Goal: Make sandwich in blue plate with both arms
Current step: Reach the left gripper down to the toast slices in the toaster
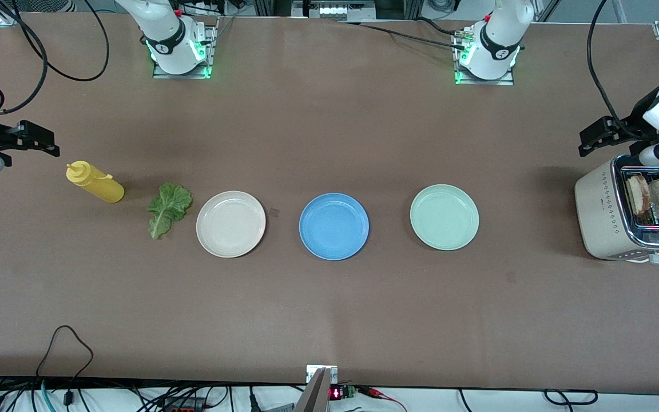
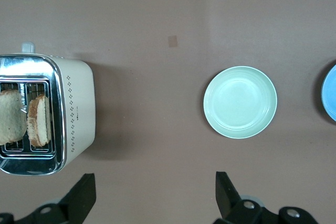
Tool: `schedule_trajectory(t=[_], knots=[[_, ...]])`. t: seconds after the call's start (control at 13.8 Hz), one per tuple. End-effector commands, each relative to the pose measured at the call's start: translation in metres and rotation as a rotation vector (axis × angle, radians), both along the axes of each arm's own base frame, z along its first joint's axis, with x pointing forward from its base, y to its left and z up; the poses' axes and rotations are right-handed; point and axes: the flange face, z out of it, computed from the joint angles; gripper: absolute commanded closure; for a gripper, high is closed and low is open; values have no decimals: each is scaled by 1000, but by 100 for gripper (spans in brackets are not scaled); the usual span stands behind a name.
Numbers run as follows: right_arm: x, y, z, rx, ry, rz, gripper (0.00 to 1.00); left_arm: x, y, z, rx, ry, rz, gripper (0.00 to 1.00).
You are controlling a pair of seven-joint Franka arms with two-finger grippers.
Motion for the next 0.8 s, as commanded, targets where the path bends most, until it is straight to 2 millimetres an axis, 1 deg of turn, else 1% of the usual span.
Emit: schedule_trajectory(t=[0.0, 0.22, 0.36, 0.51, 0.58, 0.65, 0.72], knots=[[-2, -2, 2, -7, 6, -13, 0, 1, -2, 5, -7, 0, 1, 0], [-1, -1, 3, -6, 4, -13, 0, 2, -1, 4, -9, 1, 2, 0], [-1, -1, -1, -5, 12, -13, 0, 3, 2, 3, -11, 3, 8, 0], [6, 3, -16, 6, 37, 9, 0, 8, 4, -3, -14, 12, 12, 0], [9, 8, -23, 6, 49, 20, 0, 11, 5, -8, -25, 21, 14, 0], [10, 8, -28, 5, 63, 22, 0, 11, 16, -6, -29, 16, 31, 0], [11, 9, -36, 8, 85, 23, 0, 13, 23, -9, -30, 19, 43, 0]])
